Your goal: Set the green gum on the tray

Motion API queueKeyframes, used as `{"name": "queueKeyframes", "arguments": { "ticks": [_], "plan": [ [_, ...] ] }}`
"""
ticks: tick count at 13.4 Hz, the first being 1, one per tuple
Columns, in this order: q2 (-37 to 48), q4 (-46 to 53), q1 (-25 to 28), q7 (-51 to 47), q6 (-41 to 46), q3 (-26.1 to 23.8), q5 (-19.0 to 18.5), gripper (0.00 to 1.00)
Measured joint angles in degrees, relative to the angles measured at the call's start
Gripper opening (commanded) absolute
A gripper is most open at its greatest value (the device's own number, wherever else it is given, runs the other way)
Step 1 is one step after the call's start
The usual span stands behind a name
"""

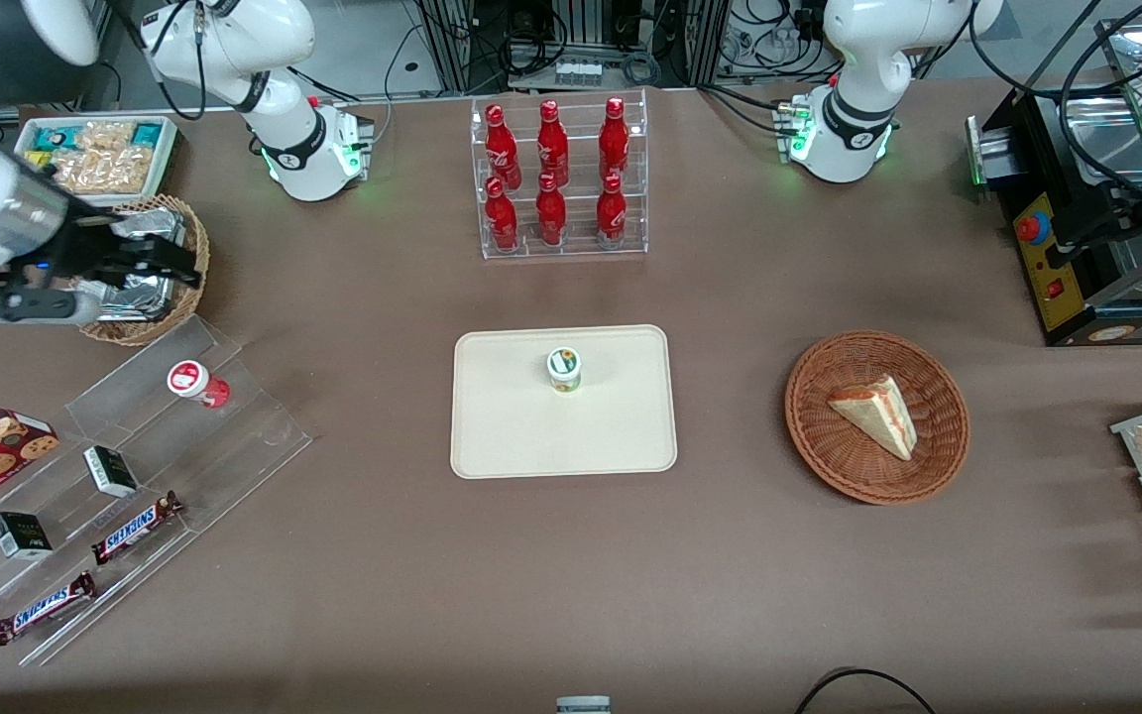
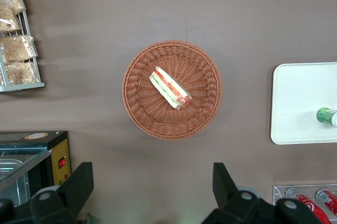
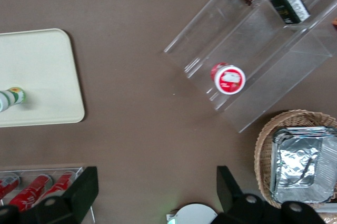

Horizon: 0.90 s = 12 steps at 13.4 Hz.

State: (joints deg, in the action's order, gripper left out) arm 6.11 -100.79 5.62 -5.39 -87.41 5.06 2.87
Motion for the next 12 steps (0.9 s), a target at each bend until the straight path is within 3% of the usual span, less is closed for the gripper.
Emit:
{"name": "queueKeyframes", "arguments": {
  "ticks": [5,12],
  "plan": [
    [-1.6,0.9,-6.3,3.5,-0.3,0.0,0.0,1.0],
    [-6.7,6.2,-6.8,3.5,-0.8,-0.4,-1.6,1.0]
  ]
}}
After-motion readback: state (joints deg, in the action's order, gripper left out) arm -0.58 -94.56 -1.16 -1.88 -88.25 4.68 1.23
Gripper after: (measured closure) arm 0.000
